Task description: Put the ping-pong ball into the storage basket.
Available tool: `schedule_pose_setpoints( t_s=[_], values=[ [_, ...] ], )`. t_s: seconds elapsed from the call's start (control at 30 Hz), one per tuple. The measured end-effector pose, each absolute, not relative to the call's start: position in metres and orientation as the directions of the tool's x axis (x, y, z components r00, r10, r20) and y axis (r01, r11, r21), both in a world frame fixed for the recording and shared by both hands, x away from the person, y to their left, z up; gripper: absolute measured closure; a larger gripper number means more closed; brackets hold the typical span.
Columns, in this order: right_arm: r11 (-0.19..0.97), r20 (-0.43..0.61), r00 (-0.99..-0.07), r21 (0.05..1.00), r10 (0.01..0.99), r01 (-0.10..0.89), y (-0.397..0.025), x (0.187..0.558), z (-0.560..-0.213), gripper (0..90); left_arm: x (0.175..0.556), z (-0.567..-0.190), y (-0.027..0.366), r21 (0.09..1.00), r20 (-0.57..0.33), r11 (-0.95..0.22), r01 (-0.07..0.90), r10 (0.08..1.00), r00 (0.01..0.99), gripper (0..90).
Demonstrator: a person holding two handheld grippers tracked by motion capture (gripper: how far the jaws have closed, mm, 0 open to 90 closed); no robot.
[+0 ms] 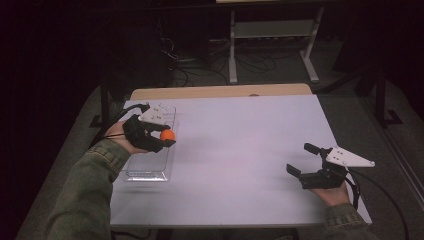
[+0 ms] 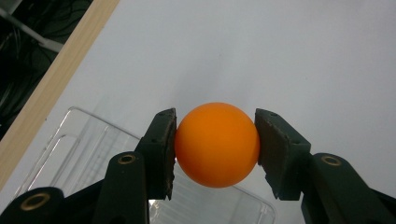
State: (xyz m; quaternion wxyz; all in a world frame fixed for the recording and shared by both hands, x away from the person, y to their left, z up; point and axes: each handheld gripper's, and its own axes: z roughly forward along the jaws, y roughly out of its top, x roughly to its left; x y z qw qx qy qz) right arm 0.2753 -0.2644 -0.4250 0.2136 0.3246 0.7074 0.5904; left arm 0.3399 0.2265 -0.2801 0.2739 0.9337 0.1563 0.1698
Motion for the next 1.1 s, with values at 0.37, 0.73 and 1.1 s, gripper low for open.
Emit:
schedule_pose_setpoints(
  t_s=[0.37,0.73,1.1],
  values=[
    [0.096,0.078,-0.699,0.974,0.711,0.207,-0.264,0.275,-0.425,0.0,0.341,-0.280,0.231,0.523,0.234,-0.824,0.218,0.384,0.893,50.2],
    [0.097,0.077,-0.698,0.974,0.712,0.207,-0.264,0.275,-0.425,0.0,0.341,-0.277,0.239,0.474,0.233,-0.847,0.240,0.384,0.894,50.2],
    [0.102,0.075,-0.700,0.973,0.710,0.209,-0.263,0.275,-0.425,0.0,0.343,-0.282,0.244,0.403,0.215,-0.879,0.254,0.361,0.908,50.2]
  ],
)
